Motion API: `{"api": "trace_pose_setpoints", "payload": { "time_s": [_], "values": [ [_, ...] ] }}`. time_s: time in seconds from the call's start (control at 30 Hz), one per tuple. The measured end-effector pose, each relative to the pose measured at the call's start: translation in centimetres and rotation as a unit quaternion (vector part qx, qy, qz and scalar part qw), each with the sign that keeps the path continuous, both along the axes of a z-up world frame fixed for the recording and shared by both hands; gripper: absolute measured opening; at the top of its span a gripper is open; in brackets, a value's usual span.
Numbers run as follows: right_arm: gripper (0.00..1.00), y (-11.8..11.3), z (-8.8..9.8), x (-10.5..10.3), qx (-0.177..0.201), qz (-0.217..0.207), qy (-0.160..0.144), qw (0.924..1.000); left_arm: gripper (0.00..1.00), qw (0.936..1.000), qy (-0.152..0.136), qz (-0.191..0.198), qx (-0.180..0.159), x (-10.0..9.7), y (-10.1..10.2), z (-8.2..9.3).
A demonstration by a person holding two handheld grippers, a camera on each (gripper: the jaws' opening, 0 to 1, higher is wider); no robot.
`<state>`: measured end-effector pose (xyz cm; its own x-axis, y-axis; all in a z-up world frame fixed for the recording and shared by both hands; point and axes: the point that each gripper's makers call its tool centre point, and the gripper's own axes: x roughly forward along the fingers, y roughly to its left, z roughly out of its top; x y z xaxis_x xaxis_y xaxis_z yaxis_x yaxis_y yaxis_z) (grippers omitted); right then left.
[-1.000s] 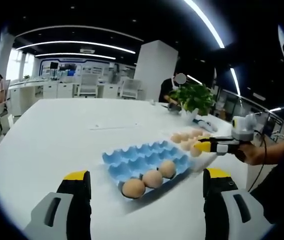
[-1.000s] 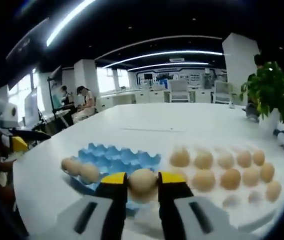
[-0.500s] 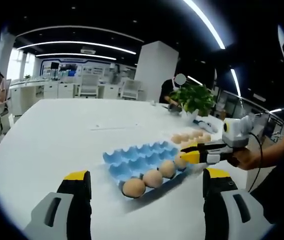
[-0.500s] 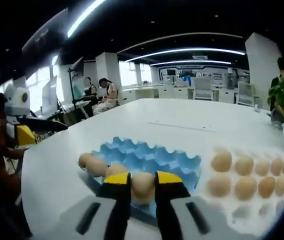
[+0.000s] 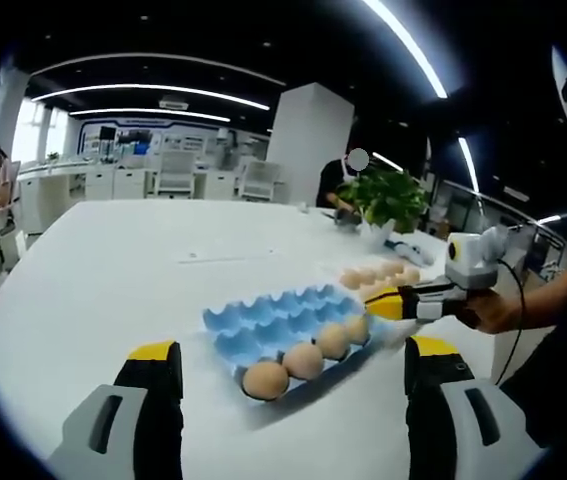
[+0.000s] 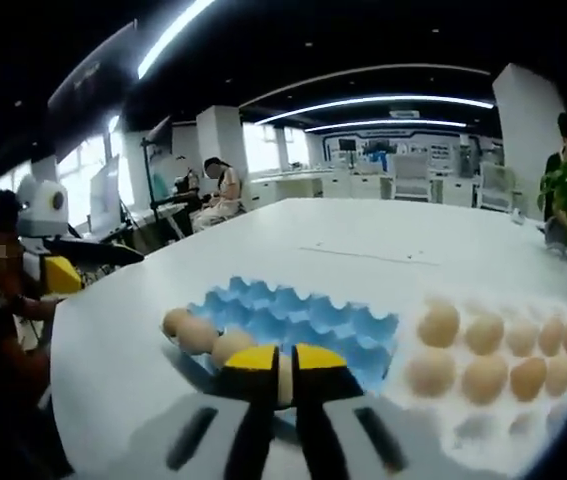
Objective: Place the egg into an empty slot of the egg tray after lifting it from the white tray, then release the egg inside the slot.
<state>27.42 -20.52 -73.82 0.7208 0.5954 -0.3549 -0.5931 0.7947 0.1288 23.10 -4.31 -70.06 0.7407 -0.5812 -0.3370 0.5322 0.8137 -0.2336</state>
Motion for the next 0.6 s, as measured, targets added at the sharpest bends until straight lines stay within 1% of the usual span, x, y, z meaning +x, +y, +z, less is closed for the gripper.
{"api": "trace_pose_setpoints", "payload": {
  "time_s": [0.07, 0.13, 0.27, 0.37, 0.43, 0.5, 0.6],
  "values": [
    [0.09, 0.0, 0.1, -0.1, 0.016, 0.001, 0.007, 0.9999, 0.92, 1.0, 0.001, 0.0, -0.001, 0.0, -0.1, 0.0],
    [0.09, -0.2, 0.0, -0.2, 0.004, -0.002, 0.001, 1.0, 0.92, 1.0, 0.0, 0.0, 0.0, 0.0, -0.1, 0.0],
    [0.1, -0.2, -0.5, -0.1, 0.014, -0.007, 0.012, 0.9998, 0.92, 1.0, 0.001, -0.003, 0.003, -0.1, -0.1, 0.0],
    [0.12, -0.4, -0.6, -0.1, 0.011, -0.009, 0.009, 0.9999, 0.92, 1.0, 0.0, -0.002, 0.003, 0.0, -0.1, 0.1],
    [0.15, -0.9, -0.8, 0.0, 0.012, -0.016, 0.01, 0.9997, 0.92, 1.0, -0.001, -0.002, 0.005, 0.1, -0.1, 0.2],
    [0.17, -1.4, -1.2, 0.0, 0.012, -0.023, 0.019, 0.9995, 0.92, 1.0, -0.002, -0.003, 0.004, 0.1, -0.2, 0.3],
    [0.17, -1.9, -1.5, -0.2, 0.01, -0.029, 0.023, 0.9993, 0.92, 1.0, 0.0, -0.004, 0.005, 0.1, -0.3, 0.1]
  ]
}}
